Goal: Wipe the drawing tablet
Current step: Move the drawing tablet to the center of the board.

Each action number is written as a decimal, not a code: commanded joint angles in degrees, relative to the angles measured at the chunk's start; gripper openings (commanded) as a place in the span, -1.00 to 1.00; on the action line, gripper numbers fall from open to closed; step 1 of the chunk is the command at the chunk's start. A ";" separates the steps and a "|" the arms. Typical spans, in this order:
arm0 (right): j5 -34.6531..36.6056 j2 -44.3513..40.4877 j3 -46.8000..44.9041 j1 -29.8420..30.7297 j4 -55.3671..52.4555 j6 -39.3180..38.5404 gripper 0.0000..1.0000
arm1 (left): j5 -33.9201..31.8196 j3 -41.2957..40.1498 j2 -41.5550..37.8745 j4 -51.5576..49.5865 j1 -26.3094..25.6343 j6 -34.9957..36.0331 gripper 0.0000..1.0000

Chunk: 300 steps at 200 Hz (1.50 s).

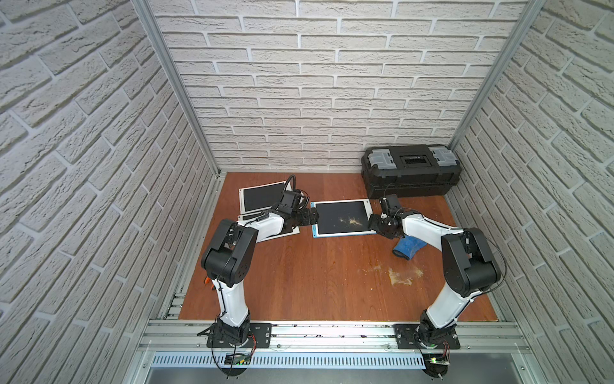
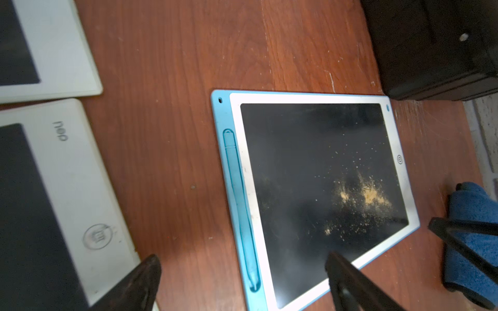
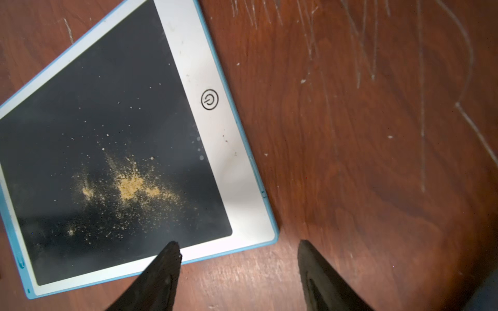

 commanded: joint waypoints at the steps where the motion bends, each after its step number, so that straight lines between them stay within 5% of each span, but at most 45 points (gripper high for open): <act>1: 1.08 1.19 4.63 -0.78 -0.66 -0.53 0.42 | 2.62 3.07 2.78 3.97 0.72 -0.48 0.94; 125: -6.45 14.61 9.72 -3.22 3.36 3.44 0.38 | 6.88 8.41 10.64 2.91 3.43 -0.91 0.95; 300: -14.63 13.01 2.78 -3.24 8.85 3.78 0.32 | 12.81 5.92 13.28 4.83 1.11 -6.20 0.96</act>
